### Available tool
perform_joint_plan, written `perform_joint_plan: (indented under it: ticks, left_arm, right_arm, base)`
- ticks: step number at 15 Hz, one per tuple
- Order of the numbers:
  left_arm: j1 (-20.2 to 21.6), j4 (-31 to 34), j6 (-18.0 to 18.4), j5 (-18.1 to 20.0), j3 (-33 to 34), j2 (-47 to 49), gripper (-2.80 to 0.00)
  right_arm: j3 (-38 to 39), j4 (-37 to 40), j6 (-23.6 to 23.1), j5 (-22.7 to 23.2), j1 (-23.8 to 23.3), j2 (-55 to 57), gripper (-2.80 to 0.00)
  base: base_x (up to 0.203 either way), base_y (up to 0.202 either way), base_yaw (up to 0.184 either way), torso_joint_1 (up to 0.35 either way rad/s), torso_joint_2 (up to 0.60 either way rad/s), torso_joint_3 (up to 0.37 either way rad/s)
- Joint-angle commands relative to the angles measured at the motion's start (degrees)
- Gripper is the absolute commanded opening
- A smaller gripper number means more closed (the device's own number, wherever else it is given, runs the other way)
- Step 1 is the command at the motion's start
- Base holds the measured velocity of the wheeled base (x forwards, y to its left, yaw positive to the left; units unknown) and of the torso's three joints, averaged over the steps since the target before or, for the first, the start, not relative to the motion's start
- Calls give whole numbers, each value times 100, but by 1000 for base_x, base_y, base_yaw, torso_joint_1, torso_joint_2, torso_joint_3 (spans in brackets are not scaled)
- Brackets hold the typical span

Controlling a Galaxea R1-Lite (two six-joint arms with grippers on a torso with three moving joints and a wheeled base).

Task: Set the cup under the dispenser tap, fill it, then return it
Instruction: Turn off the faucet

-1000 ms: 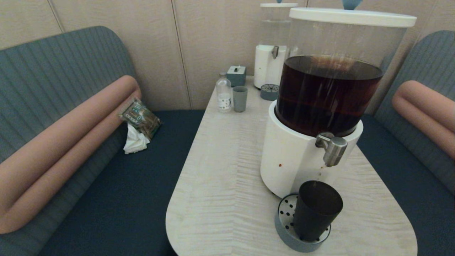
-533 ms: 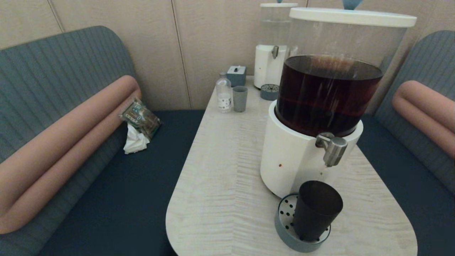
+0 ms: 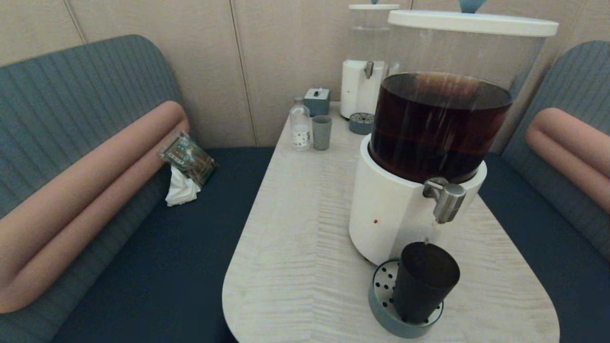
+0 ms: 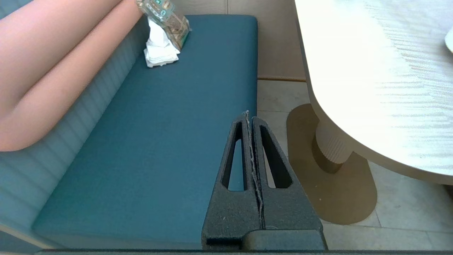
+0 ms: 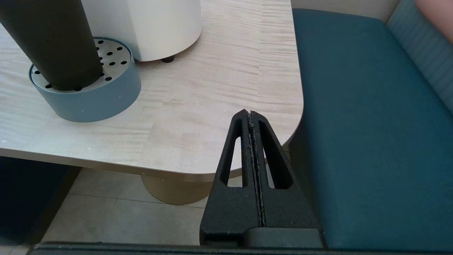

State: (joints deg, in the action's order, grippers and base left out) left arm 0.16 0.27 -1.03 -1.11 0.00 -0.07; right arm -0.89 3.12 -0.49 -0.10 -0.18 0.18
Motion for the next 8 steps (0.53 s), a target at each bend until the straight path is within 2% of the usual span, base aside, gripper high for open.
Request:
perform_joint_plan:
  ticks: [1,8]
  left_arm:
    - [2,8,42,14,9,7,-280]
    - [2,0,-2,-12,9,7,-280]
  right_arm:
    - [-6,45,6,1,1,26,-280]
    - [1,-13,193,10,1,26,-280]
  base:
    - [0,0,0,0,0,0]
    - [0,0,0,0,0,0]
